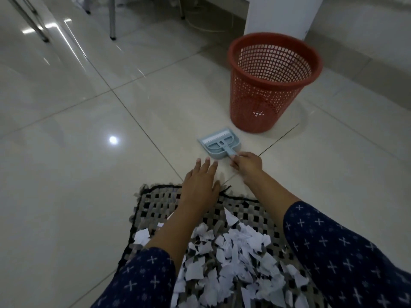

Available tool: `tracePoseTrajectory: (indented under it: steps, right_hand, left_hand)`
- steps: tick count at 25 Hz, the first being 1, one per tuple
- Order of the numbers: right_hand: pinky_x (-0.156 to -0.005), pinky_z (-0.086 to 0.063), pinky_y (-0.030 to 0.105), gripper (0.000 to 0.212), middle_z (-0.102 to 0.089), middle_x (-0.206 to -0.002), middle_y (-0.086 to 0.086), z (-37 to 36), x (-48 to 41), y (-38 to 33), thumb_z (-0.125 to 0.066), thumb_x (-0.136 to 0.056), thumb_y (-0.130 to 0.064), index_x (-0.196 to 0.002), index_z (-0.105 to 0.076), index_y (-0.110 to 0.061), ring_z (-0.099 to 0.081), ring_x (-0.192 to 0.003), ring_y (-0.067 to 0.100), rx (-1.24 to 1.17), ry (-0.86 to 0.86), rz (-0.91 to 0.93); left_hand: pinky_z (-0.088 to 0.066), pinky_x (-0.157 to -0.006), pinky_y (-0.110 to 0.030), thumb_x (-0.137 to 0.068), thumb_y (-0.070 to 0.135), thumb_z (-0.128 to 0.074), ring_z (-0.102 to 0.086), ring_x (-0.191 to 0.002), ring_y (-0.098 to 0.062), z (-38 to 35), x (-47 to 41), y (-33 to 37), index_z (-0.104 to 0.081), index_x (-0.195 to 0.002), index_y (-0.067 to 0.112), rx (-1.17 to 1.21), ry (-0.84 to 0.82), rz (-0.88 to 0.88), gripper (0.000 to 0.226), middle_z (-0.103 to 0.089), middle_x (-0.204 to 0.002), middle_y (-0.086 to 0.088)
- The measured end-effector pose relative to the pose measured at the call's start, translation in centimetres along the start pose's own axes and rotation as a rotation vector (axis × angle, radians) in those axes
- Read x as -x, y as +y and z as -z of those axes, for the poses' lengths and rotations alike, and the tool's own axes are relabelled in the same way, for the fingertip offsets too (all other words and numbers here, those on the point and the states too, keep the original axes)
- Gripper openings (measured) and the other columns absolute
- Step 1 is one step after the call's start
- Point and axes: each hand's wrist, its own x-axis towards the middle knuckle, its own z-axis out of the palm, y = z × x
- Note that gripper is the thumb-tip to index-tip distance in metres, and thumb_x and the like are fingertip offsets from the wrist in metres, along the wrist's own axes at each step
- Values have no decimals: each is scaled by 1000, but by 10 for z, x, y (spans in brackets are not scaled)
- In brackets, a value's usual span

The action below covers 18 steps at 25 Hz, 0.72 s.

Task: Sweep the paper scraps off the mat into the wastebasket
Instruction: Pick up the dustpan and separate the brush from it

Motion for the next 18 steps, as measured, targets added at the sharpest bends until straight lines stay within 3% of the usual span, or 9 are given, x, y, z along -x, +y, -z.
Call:
tracePoseTrajectory:
  steps: [2, 4, 7, 10, 11, 14, 16, 18]
  right_hand:
    - [-47, -55, 18, 14, -61, -80, 15, 3, 23, -2, -60, -83, 12, -95, -64, 6, -57, -60, 16, -200, -25, -148]
    - [-60, -58, 25, 25, -60, -75, 15, 8, 46, -5, -56, -84, 15, -108, -64, 10, -55, -59, 18, -289, -8, -213]
    - [-71, -58, 34, 21, -57, -71, 15, 15, 88, -14, -52, -86, 17, -101, -65, 11, -55, -59, 20, -286, -36, -207]
    - [-77, -60, 32, 17, -56, -80, 16, 21, 128, -21, -48, -87, 16, -92, -60, 5, -56, -58, 20, -220, -69, -189]
    - [-79, -60, 31, 17, -55, -78, 14, 22, 139, -23, -47, -88, 16, -96, -58, 5, -56, -58, 20, -199, -79, -179]
    - [-92, -56, 32, 15, -52, -80, 13, 26, 168, -27, -43, -90, 14, -96, -52, 3, -56, -61, 18, -184, -137, -172]
    - [-97, -53, 32, 18, -54, -80, 12, 31, 185, -21, -42, -91, 14, -85, -53, 1, -58, -65, 18, -179, -209, -179]
    - [-91, -56, 31, 19, -57, -88, 14, 35, 199, -6, -42, -91, 13, -82, -55, 2, -62, -73, 19, -143, -292, -193]
  left_hand:
    - [-21, -113, -42, -95, 32, -40, -7, -146, -28, 8, 3, 3, -13, -149, 14, 176, 40, 114, 64, -13, -159, -10]
    - [-25, -111, -42, -94, 31, -43, -16, -144, -31, 20, 10, 6, -15, -149, 10, 377, 90, 221, 66, -20, -156, -14]
    - [-39, -91, -32, -93, 28, -46, -47, -122, -32, 45, 30, 17, -35, -137, 4, 733, 178, 418, 51, -47, -135, -16]
    - [-38, -67, -29, -95, 30, -39, -51, -76, -21, 54, 63, 30, -50, -108, 5, 943, -54, 606, 31, -52, -102, -16]
    - [-40, -66, -29, -96, 31, -38, -51, -72, -21, 51, 77, 31, -51, -102, 6, 1006, -157, 615, 29, -53, -99, -16]
    - [-47, -85, -37, -97, 41, -37, -58, -101, -28, 47, 118, 37, -50, -115, 10, 1224, -339, 613, 37, -59, -110, -14]
    - [-44, -92, -40, -99, 37, -37, -55, -108, -28, 53, 129, 35, -51, -119, 10, 1378, -263, 606, 37, -58, -112, -10]
    - [-44, -92, -38, -99, 32, -37, -56, -106, -25, 59, 132, 29, -54, -119, 9, 1520, -186, 579, 35, -60, -111, -7]
